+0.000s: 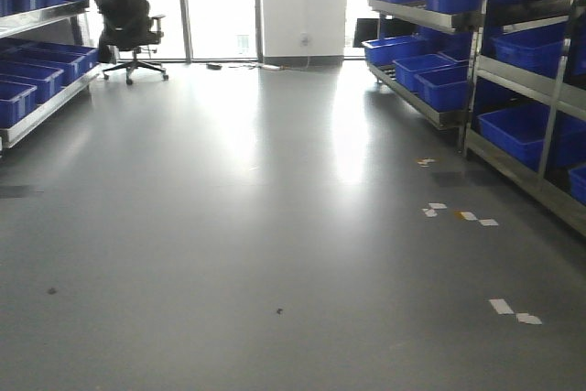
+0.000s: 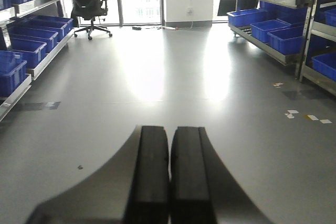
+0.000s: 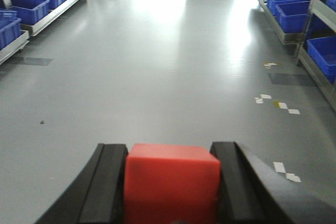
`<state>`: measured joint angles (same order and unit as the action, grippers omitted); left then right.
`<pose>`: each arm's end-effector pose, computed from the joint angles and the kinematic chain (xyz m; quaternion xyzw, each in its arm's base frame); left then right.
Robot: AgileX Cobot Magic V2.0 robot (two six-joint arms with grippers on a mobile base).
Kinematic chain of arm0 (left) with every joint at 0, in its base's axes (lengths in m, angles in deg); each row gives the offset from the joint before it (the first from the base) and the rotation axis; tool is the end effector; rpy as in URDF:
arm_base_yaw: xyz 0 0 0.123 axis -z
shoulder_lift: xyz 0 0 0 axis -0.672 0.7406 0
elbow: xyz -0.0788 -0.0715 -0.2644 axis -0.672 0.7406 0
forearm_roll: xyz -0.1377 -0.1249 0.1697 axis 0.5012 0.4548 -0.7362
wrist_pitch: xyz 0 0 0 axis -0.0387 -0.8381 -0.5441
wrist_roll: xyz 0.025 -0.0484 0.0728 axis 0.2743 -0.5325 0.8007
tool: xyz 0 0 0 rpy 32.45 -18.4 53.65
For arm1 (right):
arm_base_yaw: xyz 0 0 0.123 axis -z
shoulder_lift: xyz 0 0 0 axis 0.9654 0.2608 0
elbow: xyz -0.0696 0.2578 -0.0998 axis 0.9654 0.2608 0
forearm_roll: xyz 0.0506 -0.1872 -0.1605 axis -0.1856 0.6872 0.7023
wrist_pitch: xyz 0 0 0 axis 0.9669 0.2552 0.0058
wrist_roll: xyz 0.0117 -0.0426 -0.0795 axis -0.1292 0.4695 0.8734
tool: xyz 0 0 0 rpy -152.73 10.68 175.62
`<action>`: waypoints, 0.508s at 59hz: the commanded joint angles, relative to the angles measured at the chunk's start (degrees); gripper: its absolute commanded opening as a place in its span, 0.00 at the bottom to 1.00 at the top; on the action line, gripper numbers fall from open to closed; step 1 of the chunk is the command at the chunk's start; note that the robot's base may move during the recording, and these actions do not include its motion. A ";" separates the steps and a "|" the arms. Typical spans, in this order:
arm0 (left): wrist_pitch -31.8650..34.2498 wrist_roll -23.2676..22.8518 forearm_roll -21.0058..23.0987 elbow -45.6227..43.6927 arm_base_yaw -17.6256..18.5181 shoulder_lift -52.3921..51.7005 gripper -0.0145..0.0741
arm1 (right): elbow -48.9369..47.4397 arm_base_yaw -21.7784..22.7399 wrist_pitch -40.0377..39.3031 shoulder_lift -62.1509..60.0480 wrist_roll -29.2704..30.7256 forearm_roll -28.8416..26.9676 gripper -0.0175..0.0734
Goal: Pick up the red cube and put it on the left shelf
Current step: 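Drive forward across the floor toward the rack of blue bins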
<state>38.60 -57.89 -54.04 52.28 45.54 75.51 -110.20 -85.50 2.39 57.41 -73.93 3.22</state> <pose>0.0562 -0.0031 0.1986 0.0152 0.7230 -0.0247 0.6902 0.1050 0.0183 0.3350 -0.0462 0.7671 0.0701 0.6360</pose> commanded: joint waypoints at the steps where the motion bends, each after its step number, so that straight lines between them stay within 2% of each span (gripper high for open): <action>1: 5.02 -0.05 0.17 1.32 0.23 -0.92 0.28 | -1.53 -0.02 -4.83 0.09 0.36 0.74 0.25; 30: 5.02 -0.05 0.17 1.32 0.23 -0.92 0.28 | -1.53 -0.02 -4.83 0.09 0.36 0.74 0.25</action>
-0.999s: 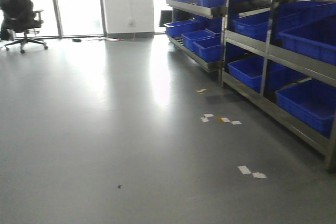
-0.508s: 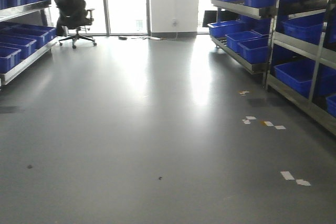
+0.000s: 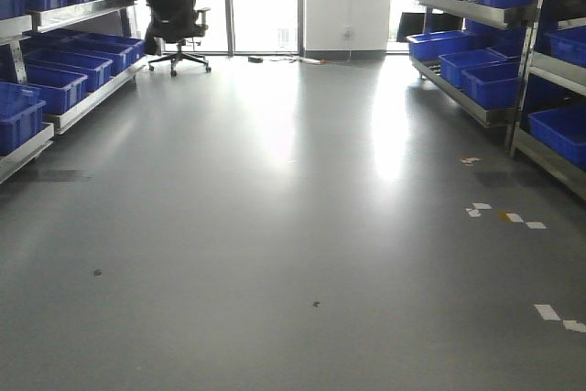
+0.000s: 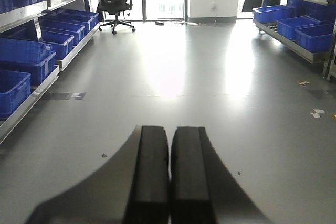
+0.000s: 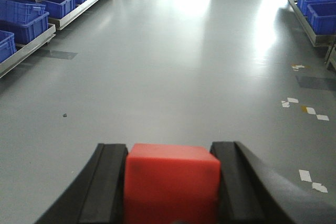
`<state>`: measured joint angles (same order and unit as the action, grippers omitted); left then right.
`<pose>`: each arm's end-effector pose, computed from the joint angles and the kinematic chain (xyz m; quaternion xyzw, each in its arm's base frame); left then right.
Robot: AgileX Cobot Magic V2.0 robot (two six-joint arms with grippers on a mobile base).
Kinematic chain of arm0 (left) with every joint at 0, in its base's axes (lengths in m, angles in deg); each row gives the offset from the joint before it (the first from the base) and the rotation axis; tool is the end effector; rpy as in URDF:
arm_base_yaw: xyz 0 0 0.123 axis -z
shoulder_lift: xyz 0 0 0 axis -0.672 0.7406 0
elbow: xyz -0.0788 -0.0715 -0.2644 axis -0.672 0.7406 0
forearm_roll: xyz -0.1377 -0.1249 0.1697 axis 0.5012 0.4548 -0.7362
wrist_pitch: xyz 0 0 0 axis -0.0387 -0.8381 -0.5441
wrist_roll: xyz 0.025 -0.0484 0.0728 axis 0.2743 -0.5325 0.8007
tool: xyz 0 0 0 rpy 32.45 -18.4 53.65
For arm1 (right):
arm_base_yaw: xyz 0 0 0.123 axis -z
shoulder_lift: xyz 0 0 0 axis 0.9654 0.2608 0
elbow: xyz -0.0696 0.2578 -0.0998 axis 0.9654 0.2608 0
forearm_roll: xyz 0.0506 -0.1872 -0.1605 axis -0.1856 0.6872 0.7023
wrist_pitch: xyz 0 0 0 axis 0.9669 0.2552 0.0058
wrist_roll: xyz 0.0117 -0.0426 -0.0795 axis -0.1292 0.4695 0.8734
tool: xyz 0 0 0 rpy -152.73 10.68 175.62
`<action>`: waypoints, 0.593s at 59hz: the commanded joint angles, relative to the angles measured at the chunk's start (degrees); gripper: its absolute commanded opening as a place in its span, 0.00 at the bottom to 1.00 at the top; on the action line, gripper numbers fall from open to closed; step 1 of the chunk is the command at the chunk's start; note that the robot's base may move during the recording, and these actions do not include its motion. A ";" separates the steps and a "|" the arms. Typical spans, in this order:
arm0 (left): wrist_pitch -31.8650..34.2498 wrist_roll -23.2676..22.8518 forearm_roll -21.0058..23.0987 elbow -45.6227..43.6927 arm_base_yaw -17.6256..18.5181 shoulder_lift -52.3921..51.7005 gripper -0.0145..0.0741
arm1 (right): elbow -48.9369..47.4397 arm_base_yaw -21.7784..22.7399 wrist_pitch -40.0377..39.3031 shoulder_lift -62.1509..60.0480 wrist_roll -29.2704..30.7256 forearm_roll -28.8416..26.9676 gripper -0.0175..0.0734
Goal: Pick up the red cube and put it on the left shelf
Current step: 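Drive forward across the floor toward the rack of blue bins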
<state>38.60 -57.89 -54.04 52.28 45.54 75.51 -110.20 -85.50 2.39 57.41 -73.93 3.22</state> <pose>0.0562 -0.0031 0.1986 0.0152 0.7230 -0.0247 0.6902 0.1050 0.0183 0.3350 -0.0462 0.7671 0.0701 0.6360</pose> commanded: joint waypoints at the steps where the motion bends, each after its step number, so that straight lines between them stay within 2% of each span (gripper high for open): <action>1: 5.02 -0.05 0.17 1.32 0.23 -0.92 0.28 | -1.53 -0.02 -4.83 0.09 0.36 0.74 0.25; 35: 5.12 -0.05 0.17 1.32 0.23 -0.82 0.28 | -1.53 -0.02 -4.22 0.81 0.36 0.74 0.25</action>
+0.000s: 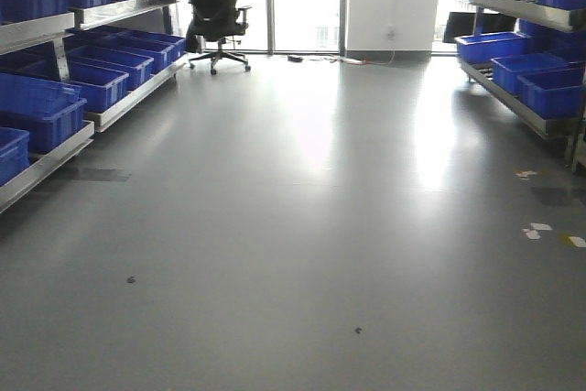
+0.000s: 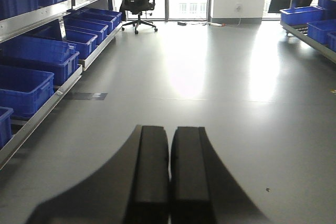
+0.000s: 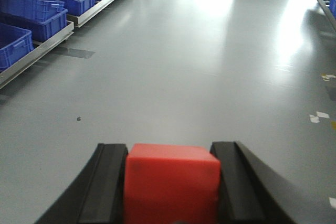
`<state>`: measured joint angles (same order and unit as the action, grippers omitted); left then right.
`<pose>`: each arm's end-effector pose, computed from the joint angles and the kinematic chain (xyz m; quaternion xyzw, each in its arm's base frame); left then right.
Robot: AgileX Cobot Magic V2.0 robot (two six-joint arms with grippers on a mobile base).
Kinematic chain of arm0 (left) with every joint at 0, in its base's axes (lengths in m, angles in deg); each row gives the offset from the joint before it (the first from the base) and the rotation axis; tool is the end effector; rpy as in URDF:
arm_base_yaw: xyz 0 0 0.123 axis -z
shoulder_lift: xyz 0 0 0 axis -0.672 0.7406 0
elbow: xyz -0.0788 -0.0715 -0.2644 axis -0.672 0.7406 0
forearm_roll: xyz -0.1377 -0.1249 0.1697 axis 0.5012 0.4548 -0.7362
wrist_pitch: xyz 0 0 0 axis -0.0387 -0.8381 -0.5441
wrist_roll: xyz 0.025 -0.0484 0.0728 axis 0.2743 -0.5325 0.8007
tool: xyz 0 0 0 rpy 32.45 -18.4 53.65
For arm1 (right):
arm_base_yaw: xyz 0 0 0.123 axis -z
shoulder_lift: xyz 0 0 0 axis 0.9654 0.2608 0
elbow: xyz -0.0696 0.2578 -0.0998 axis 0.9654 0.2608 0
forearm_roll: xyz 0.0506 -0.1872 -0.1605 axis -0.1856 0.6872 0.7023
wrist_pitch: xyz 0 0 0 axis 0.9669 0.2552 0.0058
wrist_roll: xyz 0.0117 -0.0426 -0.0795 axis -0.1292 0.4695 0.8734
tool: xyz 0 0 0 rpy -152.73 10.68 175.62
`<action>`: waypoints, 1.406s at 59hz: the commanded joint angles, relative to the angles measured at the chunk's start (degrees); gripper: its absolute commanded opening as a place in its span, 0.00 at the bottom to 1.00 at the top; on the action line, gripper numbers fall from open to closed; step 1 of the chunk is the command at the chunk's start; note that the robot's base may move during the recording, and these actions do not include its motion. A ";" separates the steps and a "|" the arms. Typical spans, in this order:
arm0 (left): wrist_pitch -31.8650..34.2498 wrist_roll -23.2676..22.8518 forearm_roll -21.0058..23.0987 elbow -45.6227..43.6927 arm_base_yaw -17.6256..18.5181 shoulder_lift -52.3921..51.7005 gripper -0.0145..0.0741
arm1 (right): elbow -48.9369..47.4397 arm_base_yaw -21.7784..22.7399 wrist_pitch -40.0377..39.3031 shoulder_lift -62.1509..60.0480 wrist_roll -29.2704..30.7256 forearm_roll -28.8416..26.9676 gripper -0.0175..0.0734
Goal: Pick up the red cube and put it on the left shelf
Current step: 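Drive forward across the floor toward the rack of blue bins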
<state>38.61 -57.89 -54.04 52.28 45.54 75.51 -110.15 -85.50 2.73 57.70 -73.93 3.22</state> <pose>0.0562 -0.0031 0.1986 0.0152 0.7229 -0.0247 0.6903 0.1060 0.0185 0.3336 -0.0463 0.7709 0.0694 0.6315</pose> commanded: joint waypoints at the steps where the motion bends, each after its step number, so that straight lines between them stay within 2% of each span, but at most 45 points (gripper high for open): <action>1: 5.11 -0.05 0.17 1.32 0.23 -0.82 0.28 | -1.58 -0.02 -4.56 0.52 0.36 0.74 0.25; 83: 5.11 -0.05 0.17 1.32 0.23 -0.82 0.28 | -1.58 -0.02 -4.33 0.52 0.36 0.74 0.25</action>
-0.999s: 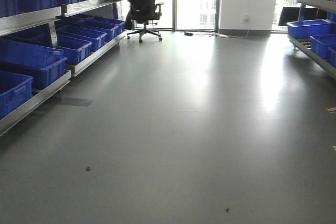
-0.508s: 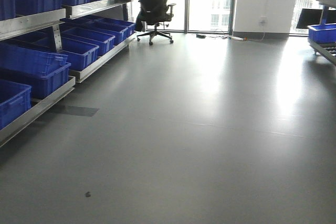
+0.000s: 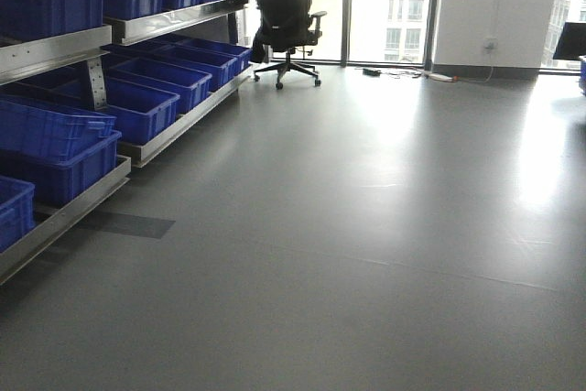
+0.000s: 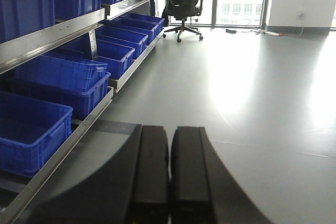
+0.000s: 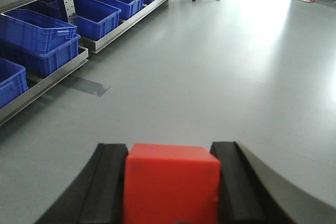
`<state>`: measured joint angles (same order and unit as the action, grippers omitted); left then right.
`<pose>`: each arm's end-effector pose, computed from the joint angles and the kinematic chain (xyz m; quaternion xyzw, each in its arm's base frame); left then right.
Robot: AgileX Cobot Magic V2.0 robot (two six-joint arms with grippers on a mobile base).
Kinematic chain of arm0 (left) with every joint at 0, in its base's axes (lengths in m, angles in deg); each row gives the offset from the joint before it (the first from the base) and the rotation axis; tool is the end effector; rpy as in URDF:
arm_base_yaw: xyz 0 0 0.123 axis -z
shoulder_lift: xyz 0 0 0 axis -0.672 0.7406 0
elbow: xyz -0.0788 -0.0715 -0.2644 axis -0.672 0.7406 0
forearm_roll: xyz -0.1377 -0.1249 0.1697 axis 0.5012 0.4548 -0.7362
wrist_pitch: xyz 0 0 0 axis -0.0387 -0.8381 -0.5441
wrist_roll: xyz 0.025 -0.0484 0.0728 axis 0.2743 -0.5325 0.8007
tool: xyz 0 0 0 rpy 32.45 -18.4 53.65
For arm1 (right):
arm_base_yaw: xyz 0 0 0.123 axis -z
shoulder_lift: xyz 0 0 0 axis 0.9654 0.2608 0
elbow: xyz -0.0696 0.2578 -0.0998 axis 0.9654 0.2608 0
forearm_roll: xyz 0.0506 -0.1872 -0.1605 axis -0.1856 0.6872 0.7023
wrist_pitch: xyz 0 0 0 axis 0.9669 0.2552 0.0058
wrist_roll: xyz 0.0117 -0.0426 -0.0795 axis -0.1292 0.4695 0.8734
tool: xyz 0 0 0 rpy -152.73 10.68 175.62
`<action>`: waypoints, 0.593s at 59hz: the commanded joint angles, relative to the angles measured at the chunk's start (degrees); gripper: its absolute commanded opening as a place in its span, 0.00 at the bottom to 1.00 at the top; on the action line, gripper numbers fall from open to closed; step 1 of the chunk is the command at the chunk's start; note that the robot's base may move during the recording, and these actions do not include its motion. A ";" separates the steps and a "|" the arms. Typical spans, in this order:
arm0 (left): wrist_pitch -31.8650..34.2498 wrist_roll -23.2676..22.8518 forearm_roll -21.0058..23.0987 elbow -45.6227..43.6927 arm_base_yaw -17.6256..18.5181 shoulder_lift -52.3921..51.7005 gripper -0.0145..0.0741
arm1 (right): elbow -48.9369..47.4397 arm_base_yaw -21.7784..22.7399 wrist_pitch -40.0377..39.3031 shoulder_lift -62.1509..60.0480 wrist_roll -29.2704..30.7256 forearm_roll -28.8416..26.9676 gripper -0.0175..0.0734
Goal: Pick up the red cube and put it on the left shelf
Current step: 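Drive forward across the floor toward the rack of blue bins, then turn and approach the rack, bringing the right gripper over a blue bin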
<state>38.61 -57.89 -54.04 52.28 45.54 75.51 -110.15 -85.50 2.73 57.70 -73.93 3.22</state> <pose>0.0562 -0.0031 0.1986 0.0152 0.7229 -0.0247 0.6903 0.1060 0.0185 0.3336 -0.0463 0.7709 0.0694 0.6315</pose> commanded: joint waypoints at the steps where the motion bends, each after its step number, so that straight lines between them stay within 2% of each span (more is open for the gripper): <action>1: 5.11 -0.05 0.17 1.32 0.23 -0.82 0.28 | -1.58 -0.02 -4.33 0.52 0.36 0.74 0.25; 35: 5.11 -0.05 0.17 1.32 0.23 -0.82 0.28 | -1.58 -0.02 -4.26 0.56 0.36 0.74 0.25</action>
<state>38.61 -57.89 -54.04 52.28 45.54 75.51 -110.15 -85.50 2.86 57.74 -73.93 3.31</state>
